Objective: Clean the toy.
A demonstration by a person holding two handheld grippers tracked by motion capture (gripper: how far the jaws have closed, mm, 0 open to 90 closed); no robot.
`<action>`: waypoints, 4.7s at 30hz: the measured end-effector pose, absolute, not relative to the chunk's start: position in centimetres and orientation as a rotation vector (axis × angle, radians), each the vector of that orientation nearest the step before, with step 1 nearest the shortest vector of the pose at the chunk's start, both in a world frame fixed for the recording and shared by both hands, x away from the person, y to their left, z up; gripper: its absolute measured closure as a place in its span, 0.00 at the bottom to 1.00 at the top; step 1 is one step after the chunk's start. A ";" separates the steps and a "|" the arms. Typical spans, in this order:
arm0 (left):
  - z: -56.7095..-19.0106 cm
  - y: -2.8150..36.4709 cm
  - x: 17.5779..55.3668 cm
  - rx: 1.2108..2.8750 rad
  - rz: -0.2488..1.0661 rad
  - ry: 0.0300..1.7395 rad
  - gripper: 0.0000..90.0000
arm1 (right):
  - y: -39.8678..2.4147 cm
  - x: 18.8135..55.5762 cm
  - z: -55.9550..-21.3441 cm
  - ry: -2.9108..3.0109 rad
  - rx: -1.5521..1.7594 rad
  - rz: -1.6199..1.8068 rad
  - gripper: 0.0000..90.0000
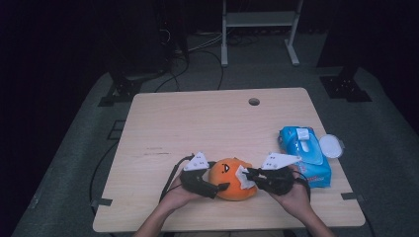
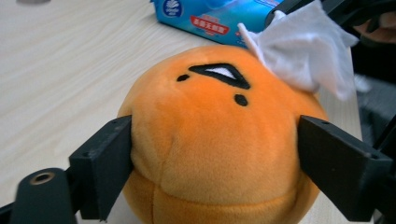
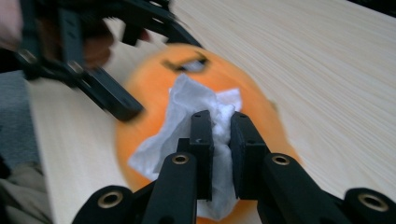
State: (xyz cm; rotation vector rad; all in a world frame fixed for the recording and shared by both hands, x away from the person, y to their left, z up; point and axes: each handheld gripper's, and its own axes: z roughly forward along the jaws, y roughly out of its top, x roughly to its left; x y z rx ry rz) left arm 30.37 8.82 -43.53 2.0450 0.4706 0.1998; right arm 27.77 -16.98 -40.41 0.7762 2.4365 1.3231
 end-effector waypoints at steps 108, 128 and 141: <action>-43.7 6.5 28.0 2.108 0.293 0.222 0.16 | -17.4 27.4 -39.7 2.485 0.739 1.445 0.86; -43.7 6.2 27.5 2.169 0.304 0.174 0.16 | -14.8 26.1 -40.6 2.524 0.624 1.314 0.79; -44.0 6.6 28.0 2.136 0.281 0.207 0.17 | -17.2 27.0 -39.5 2.475 0.721 1.286 0.89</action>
